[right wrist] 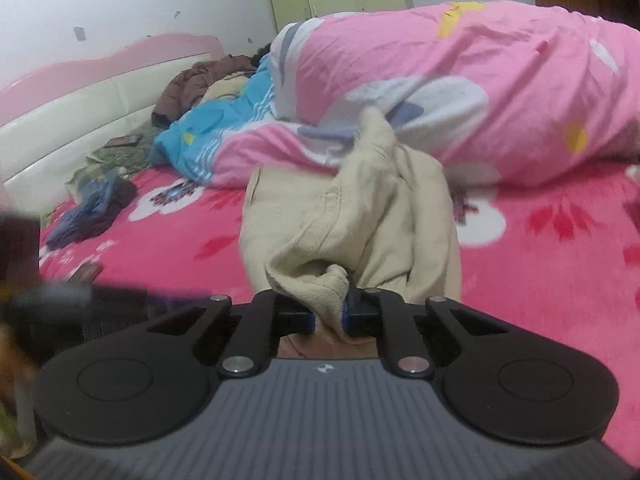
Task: Fold clothes
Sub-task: 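Grasp the khaki trousers with the right tool while the left tool grasps another part, then lift the khaki trousers high with both tools and shake them out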
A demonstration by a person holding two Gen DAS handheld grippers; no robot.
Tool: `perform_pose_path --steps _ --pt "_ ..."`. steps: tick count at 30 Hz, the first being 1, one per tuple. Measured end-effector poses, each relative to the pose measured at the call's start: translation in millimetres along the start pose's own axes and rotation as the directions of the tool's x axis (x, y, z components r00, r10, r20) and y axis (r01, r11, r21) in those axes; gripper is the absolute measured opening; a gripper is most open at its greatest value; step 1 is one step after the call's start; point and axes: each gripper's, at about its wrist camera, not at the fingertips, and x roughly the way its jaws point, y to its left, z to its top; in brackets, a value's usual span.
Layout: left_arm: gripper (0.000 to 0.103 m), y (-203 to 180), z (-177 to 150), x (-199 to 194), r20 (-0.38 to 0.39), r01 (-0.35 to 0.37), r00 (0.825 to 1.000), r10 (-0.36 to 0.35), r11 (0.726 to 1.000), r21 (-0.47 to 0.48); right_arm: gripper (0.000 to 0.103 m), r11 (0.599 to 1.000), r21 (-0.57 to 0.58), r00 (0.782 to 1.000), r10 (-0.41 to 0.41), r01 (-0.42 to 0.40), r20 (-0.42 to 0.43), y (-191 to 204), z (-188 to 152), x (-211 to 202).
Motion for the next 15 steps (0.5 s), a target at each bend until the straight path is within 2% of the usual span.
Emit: perform_pose_path --steps 4,5,7,9,12,14,15 --pt "0.066 4 3 -5 0.040 0.006 0.999 -0.005 1.000 -0.007 0.009 0.996 0.088 1.000 0.015 -0.014 -0.015 -8 -43 -21" --pt "0.069 4 6 -3 0.048 0.015 0.999 -0.015 1.000 -0.011 0.009 0.993 0.116 1.000 0.023 -0.021 -0.013 -12 -53 -26" --pt "0.084 3 12 3 0.066 0.041 0.997 -0.041 0.999 -0.010 0.009 0.984 0.174 0.999 0.035 -0.032 -0.012 -21 -72 -34" --pt "0.092 0 18 11 0.085 0.079 0.993 -0.080 0.997 0.015 0.009 0.973 0.226 0.999 0.049 -0.046 -0.009 -31 -87 -41" --pt "0.092 -11 25 25 0.106 0.125 0.985 -0.133 0.989 0.074 0.010 0.956 0.286 0.998 0.066 -0.066 0.010 -45 -99 -49" --pt "0.088 -21 29 32 0.117 0.155 0.979 -0.168 0.981 0.114 0.011 0.945 0.318 0.997 0.076 -0.081 0.029 -54 -103 -53" --pt "0.081 -26 30 34 0.117 0.168 0.976 -0.184 0.976 0.135 0.012 0.942 0.323 0.996 0.079 -0.087 0.038 -56 -103 -55"
